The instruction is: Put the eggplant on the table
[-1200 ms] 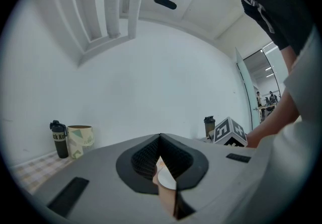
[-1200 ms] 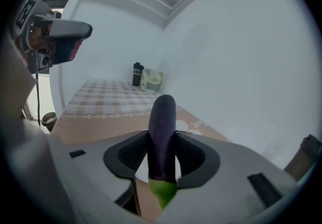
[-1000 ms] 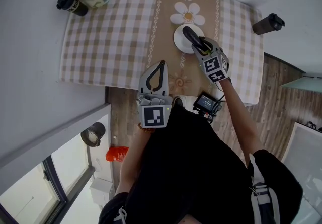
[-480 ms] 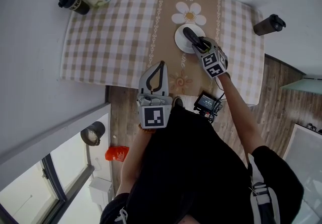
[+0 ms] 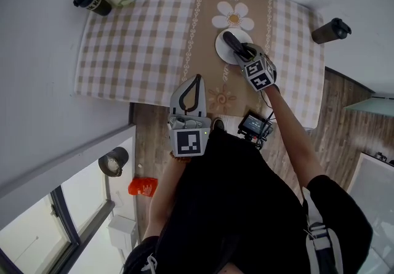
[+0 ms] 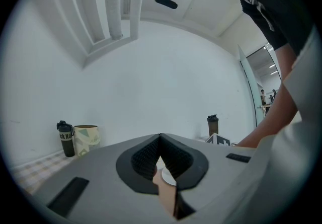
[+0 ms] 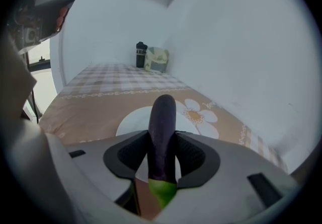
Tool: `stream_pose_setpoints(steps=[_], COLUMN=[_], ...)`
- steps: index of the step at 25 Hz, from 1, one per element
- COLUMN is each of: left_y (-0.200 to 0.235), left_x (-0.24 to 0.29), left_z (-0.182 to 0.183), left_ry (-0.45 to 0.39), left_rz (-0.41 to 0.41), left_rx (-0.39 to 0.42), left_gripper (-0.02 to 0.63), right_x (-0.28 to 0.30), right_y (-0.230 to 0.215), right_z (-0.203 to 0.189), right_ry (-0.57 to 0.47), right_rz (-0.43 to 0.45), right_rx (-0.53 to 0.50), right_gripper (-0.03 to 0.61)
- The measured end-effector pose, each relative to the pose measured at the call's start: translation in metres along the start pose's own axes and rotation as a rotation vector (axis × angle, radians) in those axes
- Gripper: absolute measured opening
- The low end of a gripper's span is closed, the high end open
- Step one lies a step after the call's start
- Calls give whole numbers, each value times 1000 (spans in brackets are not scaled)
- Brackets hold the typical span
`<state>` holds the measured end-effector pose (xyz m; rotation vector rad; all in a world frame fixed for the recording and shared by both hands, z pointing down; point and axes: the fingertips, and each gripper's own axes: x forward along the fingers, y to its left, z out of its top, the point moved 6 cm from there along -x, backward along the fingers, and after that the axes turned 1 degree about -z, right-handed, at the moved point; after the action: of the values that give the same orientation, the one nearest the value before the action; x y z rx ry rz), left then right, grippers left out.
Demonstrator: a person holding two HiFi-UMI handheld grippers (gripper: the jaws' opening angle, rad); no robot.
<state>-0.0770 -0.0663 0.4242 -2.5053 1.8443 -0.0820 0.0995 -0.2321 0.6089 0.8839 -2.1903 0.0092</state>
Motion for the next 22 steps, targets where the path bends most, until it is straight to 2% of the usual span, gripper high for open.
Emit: stream_pose_setpoints(steps=[13,18,22], left_y=[1,-2,-2], left_x=[-4,-3,-3], left_z=[-4,-4,-4], left_ry=[-5,1,1], left_rz=[1,-19,-14], left_rx=[0,24,-2], left_gripper=[3,3,3], right_x=[9,10,10], right_y=[4,2,1], right_z=[-11,-11,-16], right_ry=[37,30,24], right_rz=[9,18,22], right_rx=[11,37,64], right_gripper=[176,176,179])
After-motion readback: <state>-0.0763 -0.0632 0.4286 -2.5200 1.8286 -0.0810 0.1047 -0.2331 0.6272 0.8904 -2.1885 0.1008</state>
